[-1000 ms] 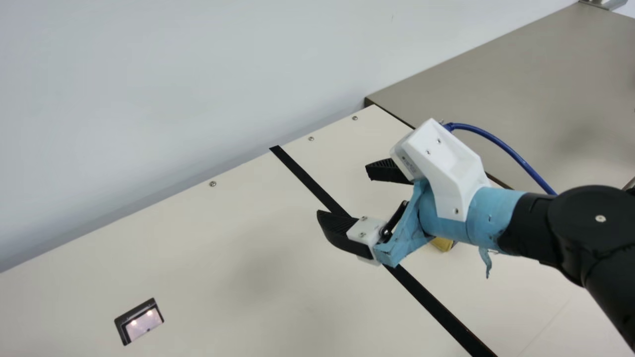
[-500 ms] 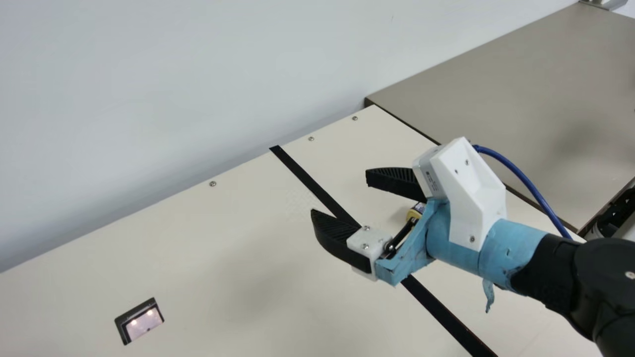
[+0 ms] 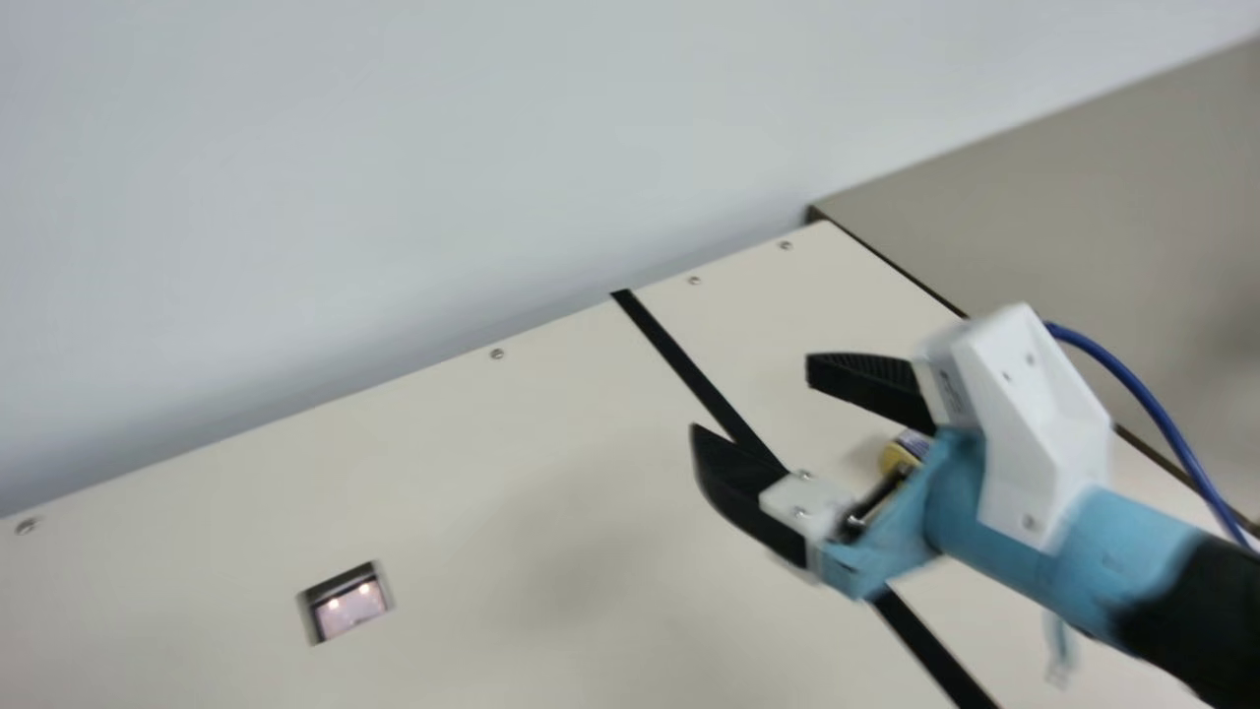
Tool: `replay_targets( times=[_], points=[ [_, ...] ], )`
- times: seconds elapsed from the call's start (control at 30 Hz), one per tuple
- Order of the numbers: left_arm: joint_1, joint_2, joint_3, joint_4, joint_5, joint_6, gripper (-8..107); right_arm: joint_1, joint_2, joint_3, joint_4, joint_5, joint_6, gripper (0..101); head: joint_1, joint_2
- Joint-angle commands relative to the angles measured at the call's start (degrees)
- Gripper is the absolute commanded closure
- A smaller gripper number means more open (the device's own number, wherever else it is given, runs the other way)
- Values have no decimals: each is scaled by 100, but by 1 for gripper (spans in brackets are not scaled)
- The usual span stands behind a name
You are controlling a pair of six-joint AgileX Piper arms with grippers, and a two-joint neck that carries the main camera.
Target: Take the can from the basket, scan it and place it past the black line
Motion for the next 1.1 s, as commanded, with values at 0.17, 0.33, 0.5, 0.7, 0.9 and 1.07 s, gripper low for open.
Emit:
replay_targets(
  times=[0.17, 0.33, 0.5, 0.7, 0.9, 1.07],
  points=[
    [0, 0, 0, 0, 0, 0, 9, 0, 0, 0, 0, 0, 0, 0, -183, 1391],
    [0, 0, 0, 0, 0, 0, 9, 0, 0, 0, 0, 0, 0, 0, -183, 1925],
    [0, 0, 0, 0, 0, 0, 9, 0, 0, 0, 0, 0, 0, 0, -183, 2015],
    [79, 62, 21, -516, -71, 549, 9, 93, -102, -63, -127, -42, 251, 0, -183, 2015],
    [164, 85, -59, -1025, -293, 1074, 9, 267, -400, -56, 62, -57, 622, 0, -183, 2015],
    [-5, -119, 6, -1599, -415, 1547, 9, 412, -811, 76, 433, -1, 887, 0, -183, 2015]
  ],
)
